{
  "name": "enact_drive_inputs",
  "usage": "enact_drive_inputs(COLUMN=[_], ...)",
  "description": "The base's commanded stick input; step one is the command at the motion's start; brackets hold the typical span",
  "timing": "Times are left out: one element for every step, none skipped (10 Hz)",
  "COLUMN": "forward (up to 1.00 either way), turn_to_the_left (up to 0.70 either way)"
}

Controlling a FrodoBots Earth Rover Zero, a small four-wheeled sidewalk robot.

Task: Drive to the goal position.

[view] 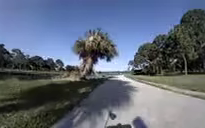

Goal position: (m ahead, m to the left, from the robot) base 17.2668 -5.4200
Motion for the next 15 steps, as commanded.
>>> enact_drive_inputs(forward=[0.7, 0.7, 0.7, 0.7, 0.7, 0.7, 0.7, 0.7, 0.7, 0.7, 0.7, 0.7, 0.7, 0.7, 0.7], turn_to_the_left=[0.0, 0.0, 0.0, 0.0, 0.0, 0.0, 0.0, 0.0, 0.0, 0.0, 0.0, 0.0, 0.0, 0.0, 0.0])
